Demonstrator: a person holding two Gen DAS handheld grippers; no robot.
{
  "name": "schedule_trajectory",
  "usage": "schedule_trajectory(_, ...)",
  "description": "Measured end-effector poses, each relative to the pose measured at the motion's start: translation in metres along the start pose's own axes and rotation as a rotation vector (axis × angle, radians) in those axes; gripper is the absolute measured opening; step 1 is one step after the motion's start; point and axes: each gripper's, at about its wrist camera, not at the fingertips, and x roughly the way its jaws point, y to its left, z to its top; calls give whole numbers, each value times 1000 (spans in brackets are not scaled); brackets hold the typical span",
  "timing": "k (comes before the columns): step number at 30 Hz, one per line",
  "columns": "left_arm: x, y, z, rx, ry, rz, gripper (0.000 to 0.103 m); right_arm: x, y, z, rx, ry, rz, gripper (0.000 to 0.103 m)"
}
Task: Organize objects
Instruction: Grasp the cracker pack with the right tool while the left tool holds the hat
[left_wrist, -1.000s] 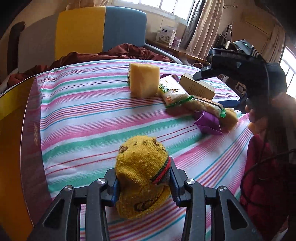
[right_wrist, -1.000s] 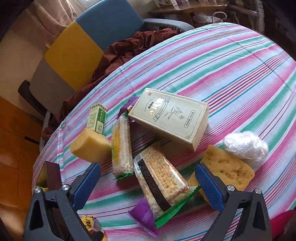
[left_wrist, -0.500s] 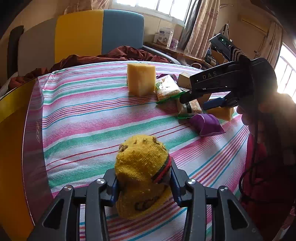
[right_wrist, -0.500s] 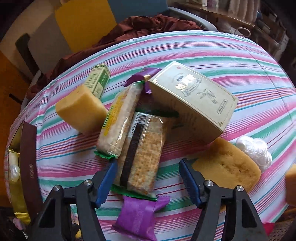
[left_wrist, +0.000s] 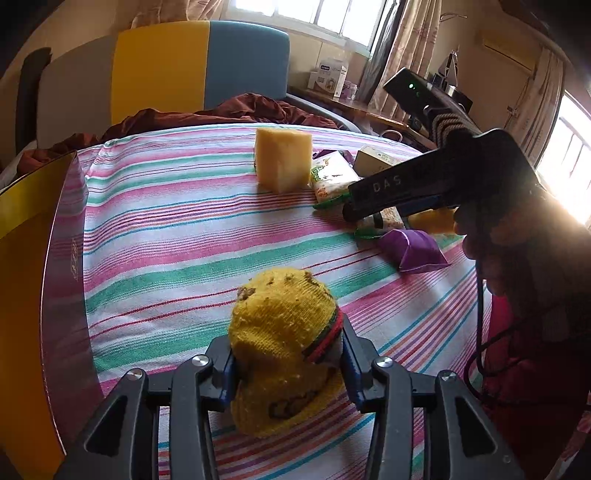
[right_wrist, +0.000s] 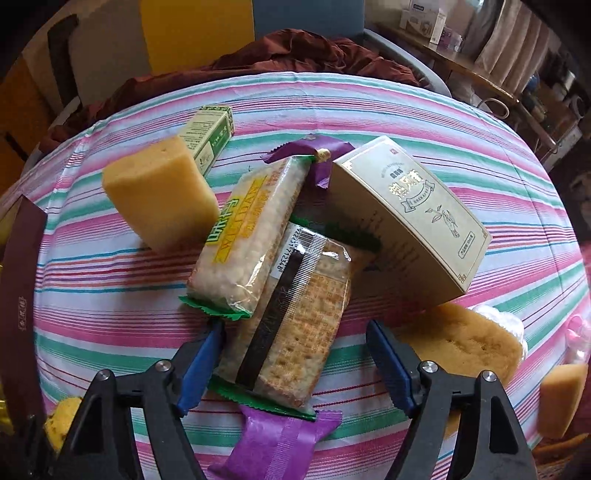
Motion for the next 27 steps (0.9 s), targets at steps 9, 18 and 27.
schedule_trajectory(9,0,2,-1,4,-1,-7,46,4,-4,3,-18,22,-20,48)
schedule_trajectory(18,1,2,0,3,0,-6,46,7,-15,7,8,23,1,55)
schedule_trajectory(27,1,-2,0,35,6,14,45,-1,-3,8,-81,-2,-48,48)
